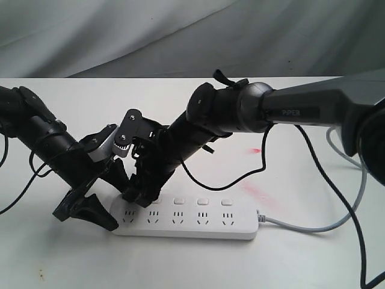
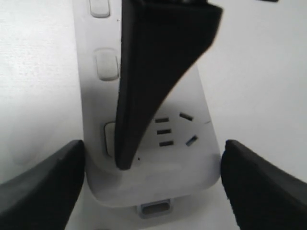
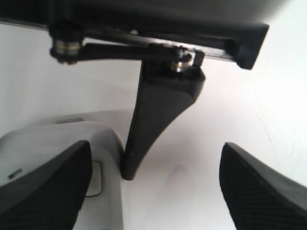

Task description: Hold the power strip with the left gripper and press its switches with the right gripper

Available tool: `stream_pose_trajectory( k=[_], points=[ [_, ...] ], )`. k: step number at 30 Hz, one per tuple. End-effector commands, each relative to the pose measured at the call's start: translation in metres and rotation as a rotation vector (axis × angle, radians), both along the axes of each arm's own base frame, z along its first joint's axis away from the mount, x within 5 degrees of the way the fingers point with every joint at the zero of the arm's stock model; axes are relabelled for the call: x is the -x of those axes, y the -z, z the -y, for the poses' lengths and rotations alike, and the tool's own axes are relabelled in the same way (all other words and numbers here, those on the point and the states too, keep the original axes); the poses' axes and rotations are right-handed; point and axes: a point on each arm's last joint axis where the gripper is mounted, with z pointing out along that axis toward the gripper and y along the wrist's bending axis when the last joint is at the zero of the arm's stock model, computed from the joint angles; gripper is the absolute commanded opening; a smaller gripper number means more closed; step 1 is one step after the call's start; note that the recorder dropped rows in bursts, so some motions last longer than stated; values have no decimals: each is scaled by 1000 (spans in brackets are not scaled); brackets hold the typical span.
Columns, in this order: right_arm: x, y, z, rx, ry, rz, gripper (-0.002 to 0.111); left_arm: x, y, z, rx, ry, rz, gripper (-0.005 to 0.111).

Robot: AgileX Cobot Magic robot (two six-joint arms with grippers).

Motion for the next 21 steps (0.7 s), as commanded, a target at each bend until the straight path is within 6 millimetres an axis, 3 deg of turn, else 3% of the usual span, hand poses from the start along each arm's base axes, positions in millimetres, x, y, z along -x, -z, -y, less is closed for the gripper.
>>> stream_pose_trajectory(
  k=[1,3,5,12,14,21],
  points=[
    [0,-21,9,13,-42,60,68,-3,9,-2,-61,-9,51,61],
    [-3,-44,17,-13,-33,89,68,-3,9,-2,-61,-9,51,61],
    [-7,-55,28,-23,-26,76,68,-3,9,-2,-61,-9,51,61],
    [-9,-36,40,-4,-31,13,68,-3,9,-2,-61,-9,51,61],
    [-3,-21,45,21,-26,-16,68,-3,9,-2,-61,-9,51,61],
    [-2,-19,42,-44,-1,-6,68,-3,9,-2,-61,-9,51,61]
  ],
)
